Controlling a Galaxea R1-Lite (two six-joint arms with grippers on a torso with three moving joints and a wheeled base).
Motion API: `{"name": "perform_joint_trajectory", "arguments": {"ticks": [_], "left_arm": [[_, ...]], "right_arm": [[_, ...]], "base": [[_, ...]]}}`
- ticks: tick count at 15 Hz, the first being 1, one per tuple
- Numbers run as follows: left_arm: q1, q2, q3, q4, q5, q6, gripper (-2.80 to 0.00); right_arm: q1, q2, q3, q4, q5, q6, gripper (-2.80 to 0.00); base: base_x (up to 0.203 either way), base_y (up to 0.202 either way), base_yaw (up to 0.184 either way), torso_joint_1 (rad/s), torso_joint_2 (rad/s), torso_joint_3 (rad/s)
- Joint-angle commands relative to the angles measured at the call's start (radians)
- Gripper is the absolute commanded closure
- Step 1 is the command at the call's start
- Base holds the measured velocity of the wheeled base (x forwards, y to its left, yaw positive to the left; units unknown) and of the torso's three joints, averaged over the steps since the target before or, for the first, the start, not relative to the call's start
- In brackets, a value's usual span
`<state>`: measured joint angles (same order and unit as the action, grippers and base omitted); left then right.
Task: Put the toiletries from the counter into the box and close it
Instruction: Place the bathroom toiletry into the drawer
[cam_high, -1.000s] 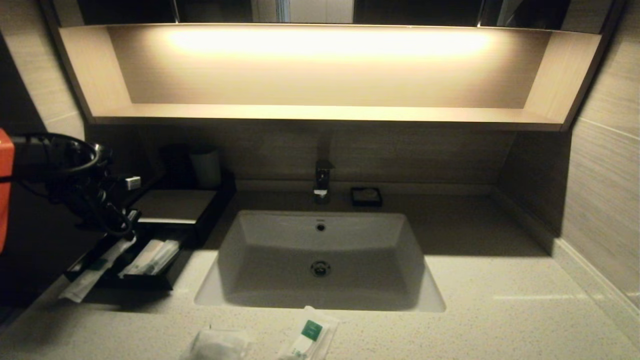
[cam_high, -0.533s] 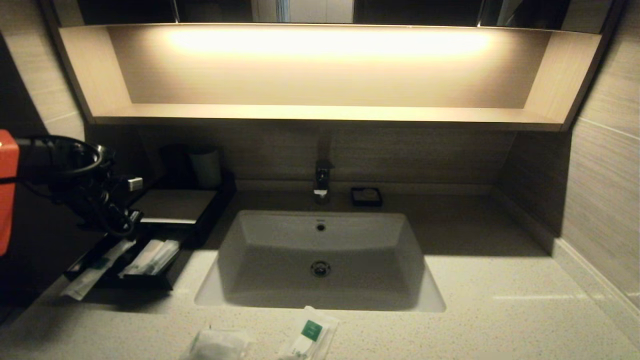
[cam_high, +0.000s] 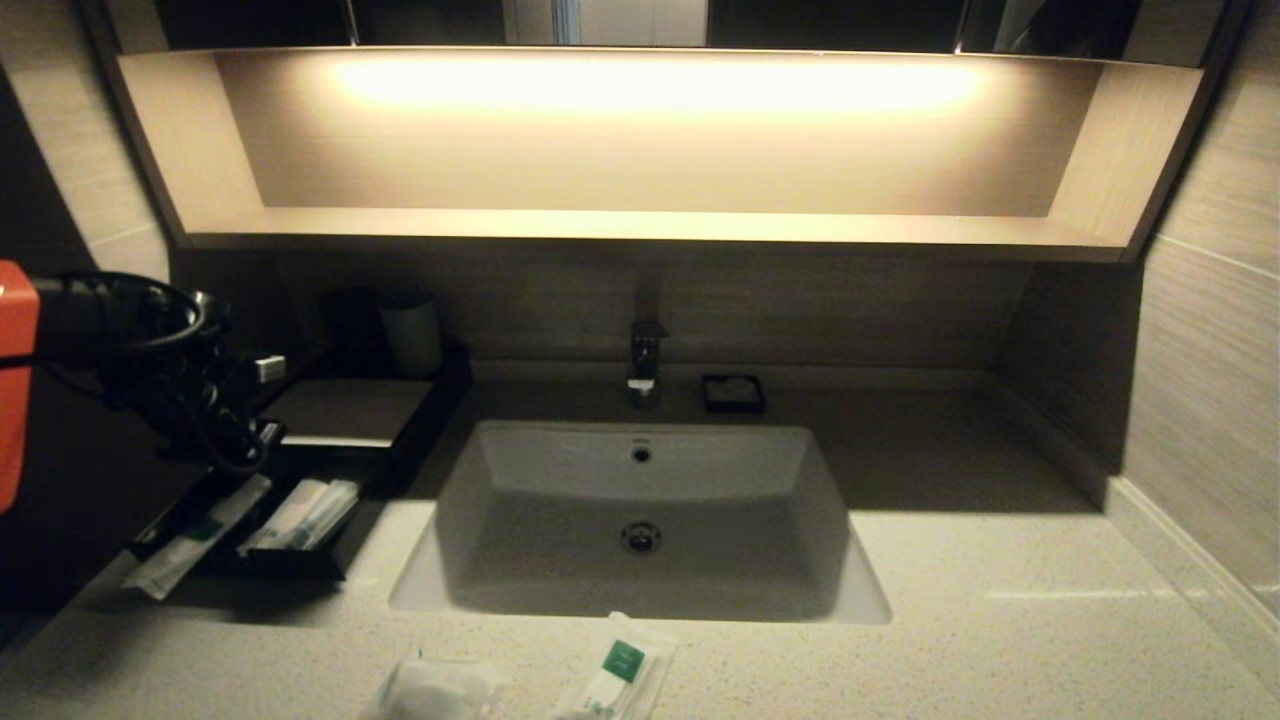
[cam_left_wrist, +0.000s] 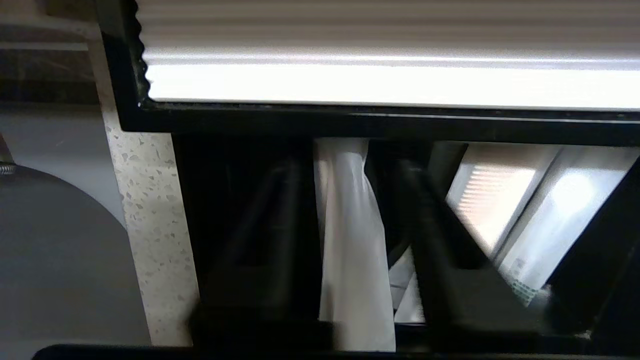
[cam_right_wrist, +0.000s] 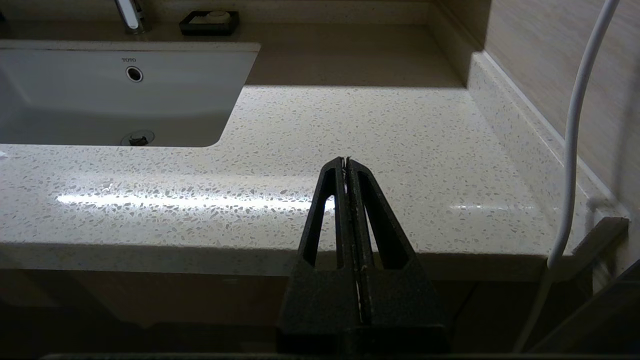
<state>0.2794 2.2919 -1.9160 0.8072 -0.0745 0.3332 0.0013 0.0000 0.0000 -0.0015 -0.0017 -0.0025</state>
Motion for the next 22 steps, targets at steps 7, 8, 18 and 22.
{"name": "perform_joint_trajectory", "arguments": {"ticks": [7, 8, 18, 22], "left_arm": [[0.001, -0.073, 0.006, 0.124, -0.004, 0.0, -2.8], [0.0, -0.083, 0.006, 0.15, -0.008, 0.0, -2.8], [0.002, -0.082, 0.012, 0.3, -0.001, 0.0, -2.8], [0.007, -0.072, 0.012, 0.311, 0.002, 0.004, -2.8]], "right_arm": [[0.0, 0.0, 0.002, 0.0, 0.0, -0.001, 0.0], [0.0, 0.0, 0.002, 0.0, -0.001, -0.001, 0.0], [0.0, 0.0, 0.002, 0.0, 0.0, -0.001, 0.0], [0.0, 0.0, 0.002, 0.0, 0.0, -0.001, 0.0]], "base": [[0.0, 0.0, 0.0, 0.0, 0.0, 0.0], [0.0, 0.0, 0.0, 0.0, 0.0, 0.0], [0.0, 0.0, 0.0, 0.0, 0.0, 0.0], [0.0, 0.0, 0.0, 0.0, 0.0, 0.0]]}}
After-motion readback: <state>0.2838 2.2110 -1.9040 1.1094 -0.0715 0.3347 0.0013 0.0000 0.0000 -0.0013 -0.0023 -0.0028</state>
